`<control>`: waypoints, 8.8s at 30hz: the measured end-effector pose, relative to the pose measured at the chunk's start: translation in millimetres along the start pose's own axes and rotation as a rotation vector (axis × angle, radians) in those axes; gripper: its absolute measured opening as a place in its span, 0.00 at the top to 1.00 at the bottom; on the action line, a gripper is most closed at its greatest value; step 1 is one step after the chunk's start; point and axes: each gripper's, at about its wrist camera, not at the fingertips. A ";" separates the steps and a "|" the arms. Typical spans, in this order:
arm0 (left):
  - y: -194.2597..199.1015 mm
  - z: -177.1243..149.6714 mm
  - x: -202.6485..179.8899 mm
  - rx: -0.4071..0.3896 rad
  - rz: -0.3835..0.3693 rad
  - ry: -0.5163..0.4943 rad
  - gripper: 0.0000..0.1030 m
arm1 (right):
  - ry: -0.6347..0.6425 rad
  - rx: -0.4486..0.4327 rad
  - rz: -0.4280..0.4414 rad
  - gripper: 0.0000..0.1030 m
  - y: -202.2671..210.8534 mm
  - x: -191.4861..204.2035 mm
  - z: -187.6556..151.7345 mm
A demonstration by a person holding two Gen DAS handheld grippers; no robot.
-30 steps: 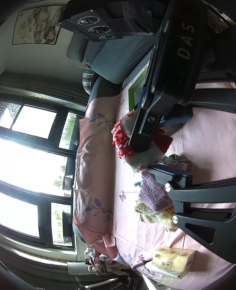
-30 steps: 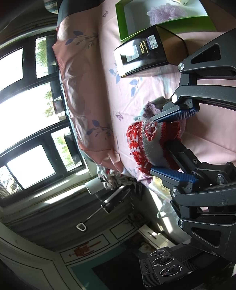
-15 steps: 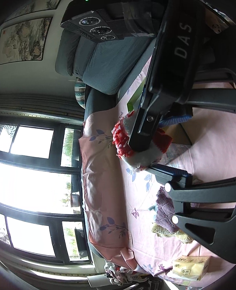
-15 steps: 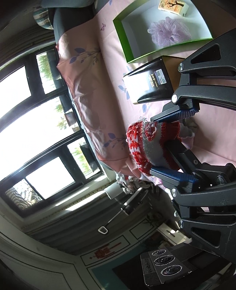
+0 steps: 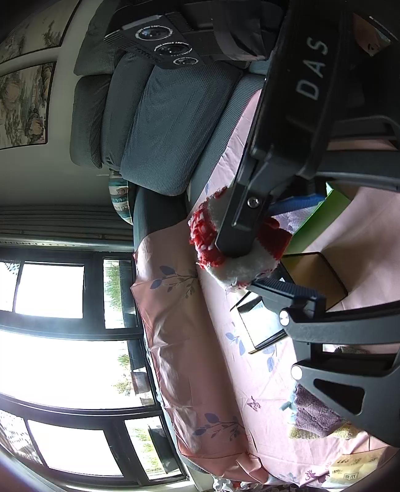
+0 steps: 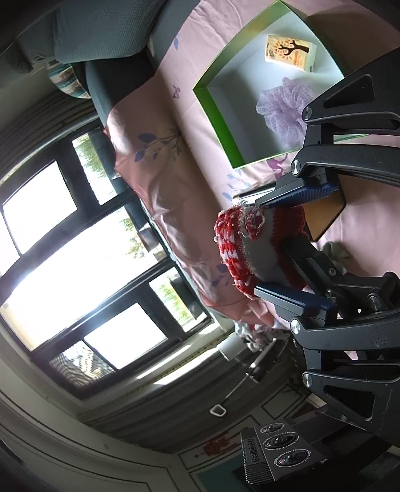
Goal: Organize soft objects
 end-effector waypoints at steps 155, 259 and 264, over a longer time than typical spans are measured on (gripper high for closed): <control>32.4 -128.8 244.4 0.095 0.444 0.541 0.01 | 0.178 -0.120 -0.123 0.10 -73.7 37.5 -32.8; -6.6 -200.7 219.1 0.629 0.112 0.582 0.60 | -0.116 0.849 -0.097 0.38 -234.9 29.9 -173.2; -9.0 -197.2 211.2 0.609 0.105 0.541 0.68 | -0.203 0.871 0.036 0.54 -231.8 24.8 -181.4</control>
Point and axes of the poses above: each gripper's, at about its wrist camera, not at the fingertips, and y roughly against the way its jaws point, x to its left, z to its top, and after that the axes turned 9 degrees about z, right-handed
